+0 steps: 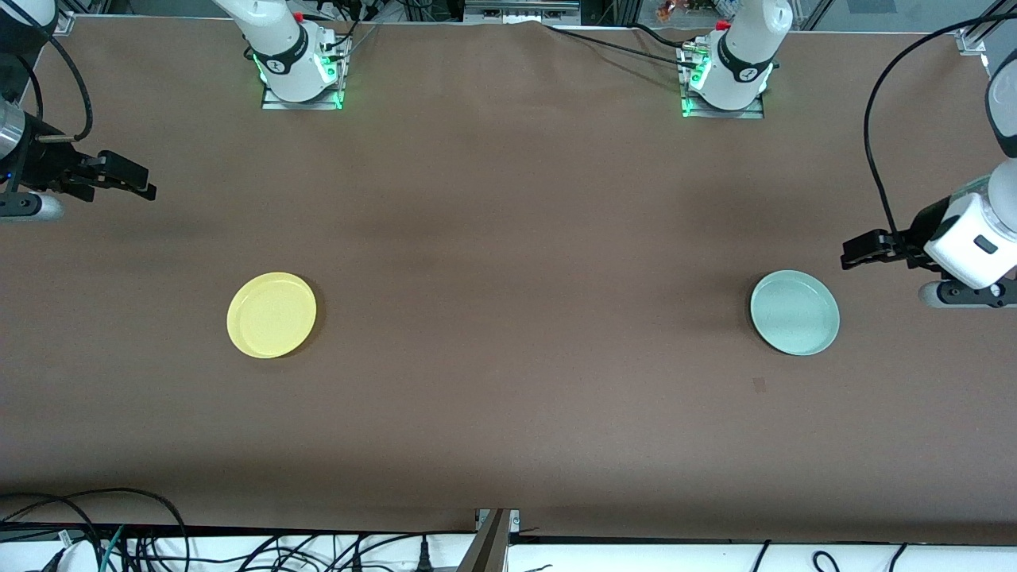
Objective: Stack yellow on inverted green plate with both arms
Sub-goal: 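Move the left gripper toward the rim of the green plate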
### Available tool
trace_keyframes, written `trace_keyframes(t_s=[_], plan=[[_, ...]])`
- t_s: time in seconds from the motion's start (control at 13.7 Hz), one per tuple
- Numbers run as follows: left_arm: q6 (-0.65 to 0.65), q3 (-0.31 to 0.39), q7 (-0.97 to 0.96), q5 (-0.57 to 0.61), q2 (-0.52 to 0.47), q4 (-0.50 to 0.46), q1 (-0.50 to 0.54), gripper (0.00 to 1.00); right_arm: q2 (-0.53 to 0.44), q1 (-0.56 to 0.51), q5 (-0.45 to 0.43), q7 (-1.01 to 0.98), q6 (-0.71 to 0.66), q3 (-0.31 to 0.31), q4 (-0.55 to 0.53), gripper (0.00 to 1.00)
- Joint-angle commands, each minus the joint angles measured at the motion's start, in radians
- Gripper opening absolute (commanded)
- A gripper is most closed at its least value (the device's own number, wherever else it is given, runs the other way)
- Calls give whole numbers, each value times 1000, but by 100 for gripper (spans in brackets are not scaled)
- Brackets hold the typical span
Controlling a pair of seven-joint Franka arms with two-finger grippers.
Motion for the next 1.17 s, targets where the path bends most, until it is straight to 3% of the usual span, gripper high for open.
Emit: trace_keyframes(t_s=[0.0,0.29,1.1], plan=[[38,8,138,-59,52,-12,84,100,-2,-2,16,16,-18,6,12,100],[146,9,180,-128,113,-92,159,100,-2,-2,16,16,-18,6,12,100],[322,5,503,-304,418,-92,339,100,-4,-3,16,16,-18,6,12,100]])
